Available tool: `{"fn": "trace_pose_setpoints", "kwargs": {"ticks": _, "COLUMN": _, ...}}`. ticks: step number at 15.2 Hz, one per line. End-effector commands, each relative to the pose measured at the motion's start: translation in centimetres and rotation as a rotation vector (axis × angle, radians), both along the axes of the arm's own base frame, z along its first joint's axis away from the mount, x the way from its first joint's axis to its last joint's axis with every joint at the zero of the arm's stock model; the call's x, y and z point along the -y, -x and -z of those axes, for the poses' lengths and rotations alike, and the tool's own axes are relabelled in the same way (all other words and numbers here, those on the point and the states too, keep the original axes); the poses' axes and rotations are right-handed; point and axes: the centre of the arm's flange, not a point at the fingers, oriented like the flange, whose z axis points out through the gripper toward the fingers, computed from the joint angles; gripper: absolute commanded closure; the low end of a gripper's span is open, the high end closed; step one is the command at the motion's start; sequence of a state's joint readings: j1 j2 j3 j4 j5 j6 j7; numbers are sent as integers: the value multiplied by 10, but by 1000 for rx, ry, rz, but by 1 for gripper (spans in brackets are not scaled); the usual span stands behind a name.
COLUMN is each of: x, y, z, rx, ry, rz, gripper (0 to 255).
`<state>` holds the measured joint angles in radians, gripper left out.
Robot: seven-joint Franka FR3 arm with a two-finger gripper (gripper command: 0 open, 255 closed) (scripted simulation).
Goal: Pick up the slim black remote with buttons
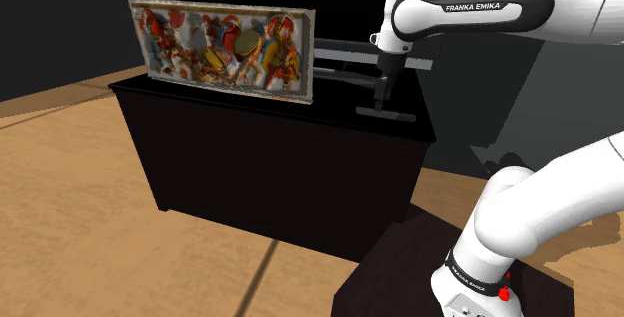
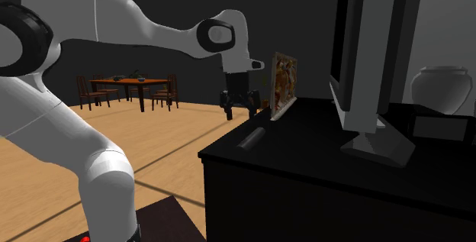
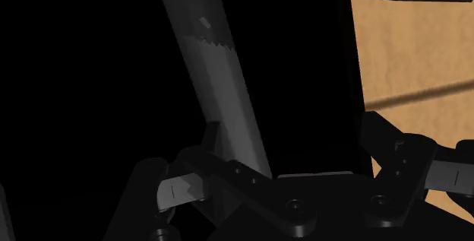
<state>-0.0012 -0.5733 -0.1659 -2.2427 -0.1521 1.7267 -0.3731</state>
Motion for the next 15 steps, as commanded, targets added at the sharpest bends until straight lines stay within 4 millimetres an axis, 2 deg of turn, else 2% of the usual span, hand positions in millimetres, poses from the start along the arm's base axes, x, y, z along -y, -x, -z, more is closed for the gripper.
{"fn": "trace_pose_setpoints", "kwargs": {"ticks": 1, "x": 23, "y": -11, "z": 2, "rx": -8, "ry": 6, "rz": -74, "gripper": 0}}
{"fn": "trace_pose_setpoints", "kwargs": {"ticks": 3, "x": 40, "y": -24, "z": 4, "rx": -13, "ry": 10, "rz": -130, "gripper": 0}}
{"fn": "trace_pose_setpoints", "kwargs": {"ticks": 10, "x": 40, "y": -24, "z": 41, "rx": -13, "ry": 10, "rz": -130, "gripper": 0}}
{"fn": "trace_pose_setpoints", "kwargs": {"ticks": 12, "x": 40, "y": -24, "z": 44, "rx": -13, "ry": 10, "rz": -130, "gripper": 0}}
{"fn": "trace_pose_setpoints", "kwargs": {"ticks": 13, "x": 41, "y": -24, "z": 44, "rx": -14, "ry": 10, "rz": -129, "gripper": 255}}
{"fn": "trace_pose_setpoints", "kwargs": {"ticks": 15, "x": 41, "y": -23, "z": 44, "rx": -14, "ry": 10, "rz": -129, "gripper": 255}}
